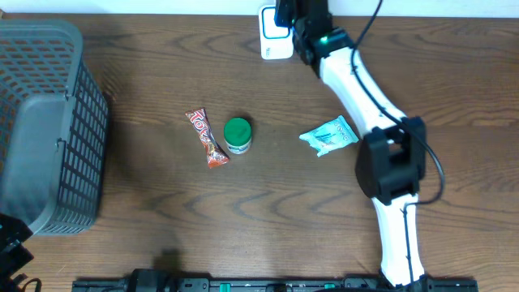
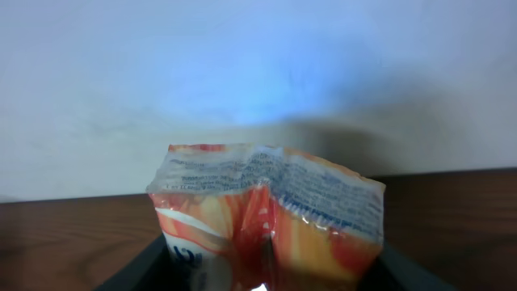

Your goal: Scan the item barcode

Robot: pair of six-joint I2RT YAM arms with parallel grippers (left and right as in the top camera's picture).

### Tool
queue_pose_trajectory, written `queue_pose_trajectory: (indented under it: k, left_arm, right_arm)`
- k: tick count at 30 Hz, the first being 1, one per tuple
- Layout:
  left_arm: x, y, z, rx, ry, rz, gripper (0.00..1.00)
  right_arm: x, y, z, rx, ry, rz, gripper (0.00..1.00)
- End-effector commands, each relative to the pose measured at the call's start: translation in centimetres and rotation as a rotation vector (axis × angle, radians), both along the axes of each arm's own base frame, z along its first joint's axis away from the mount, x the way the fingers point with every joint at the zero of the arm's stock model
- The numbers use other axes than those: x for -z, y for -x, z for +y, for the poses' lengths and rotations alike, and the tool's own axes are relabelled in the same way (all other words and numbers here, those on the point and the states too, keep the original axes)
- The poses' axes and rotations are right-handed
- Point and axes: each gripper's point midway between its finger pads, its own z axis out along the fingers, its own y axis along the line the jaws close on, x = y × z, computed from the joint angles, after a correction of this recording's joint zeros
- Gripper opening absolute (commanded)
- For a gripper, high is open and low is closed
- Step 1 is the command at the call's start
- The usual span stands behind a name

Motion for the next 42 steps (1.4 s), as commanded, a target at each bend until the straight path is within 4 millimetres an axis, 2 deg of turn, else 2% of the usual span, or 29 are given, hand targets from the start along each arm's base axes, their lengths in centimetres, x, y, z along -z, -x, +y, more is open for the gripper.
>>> queue_pose_trajectory:
  k: [1, 6, 8, 12, 16, 20, 21, 25, 28, 30, 31, 32, 33, 34, 37, 39, 42]
  left_arm:
    - [0.1, 0.0, 0.1, -0.005, 0.002, 0.000, 0.98]
    - [0.2, -0.1, 0.1, -0.005, 0.002, 0.008, 0.98]
    - [0.4, -0.2, 0.0, -0.005, 0.002, 0.012, 0.97]
    - [0.5, -0.3, 0.0, -0.005, 0.001, 0.016, 0.98]
    - [0.5, -0.3, 0.0, -0.005, 0.001, 0.016, 0.98]
    - [0.5, -0.3, 0.0, 0.004, 0.018, 0.003, 0.98]
    - [0.5, -0.3, 0.0, 0.005, 0.020, 0.000, 0.98]
    - [0.5, -0.3, 0.0, 0.009, 0.028, -0.007, 0.98]
    - [0.4, -0.3, 0.0, 0.010, 0.029, -0.011, 0.98]
    - [0.4, -0.3, 0.0, 0.011, 0.032, -0.014, 0.98]
    - [0.4, -0.3, 0.0, 0.014, 0.038, -0.019, 0.98]
    - [0.4, -0.3, 0.0, 0.022, 0.051, -0.029, 0.98]
    - [0.4, -0.3, 0.0, 0.026, 0.058, -0.036, 0.98]
    - [0.4, -0.3, 0.0, 0.030, 0.066, -0.042, 0.98]
    - [0.4, -0.3, 0.0, 0.036, 0.077, -0.054, 0.98]
    - [0.3, -0.2, 0.0, 0.035, 0.077, -0.057, 0.98]
    - [0.3, -0.2, 0.0, 0.036, 0.077, -0.058, 0.98]
  right_arm:
    - [3.8, -0.9, 0.4, 0.033, -0.029, 0.023, 0.50]
    - [7.4, -1.6, 0.7, 0.053, -0.064, 0.048, 0.51]
    - [8.4, -1.5, 0.7, 0.057, -0.066, 0.065, 0.51]
    - [8.5, -1.3, 0.8, 0.051, -0.062, 0.081, 0.50]
    - [6.4, -0.4, 0.5, 0.037, -0.054, 0.122, 0.47]
    - [2.3, 1.8, -1.7, 0.036, 0.013, 0.173, 0.47]
    - [1.2, 2.5, -2.5, 0.033, 0.040, 0.183, 0.50]
    - [-3.5, 6.4, -8.8, 0.145, 0.209, 0.249, 0.55]
    - [-6.4, 11.0, -15.4, 0.311, 0.376, 0.337, 0.55]
    - [-8.0, 14.7, -20.2, 0.436, 0.498, 0.413, 0.52]
    - [-8.4, 15.9, -21.9, 0.480, 0.542, 0.442, 0.52]
    - [-9.0, 18.0, -24.9, 0.551, 0.613, 0.497, 0.52]
    - [-9.1, 19.0, -26.3, 0.586, 0.642, 0.532, 0.51]
    - [-9.0, 20.8, -28.8, 0.637, 0.679, 0.599, 0.51]
    - [-8.0, 23.9, -33.4, 0.705, 0.710, 0.752, 0.50]
    - [-6.9, 26.0, -37.0, 0.813, 0.666, 0.839, 0.49]
    - [-5.5, 27.8, -41.1, 0.983, 0.570, 0.873, 0.51]
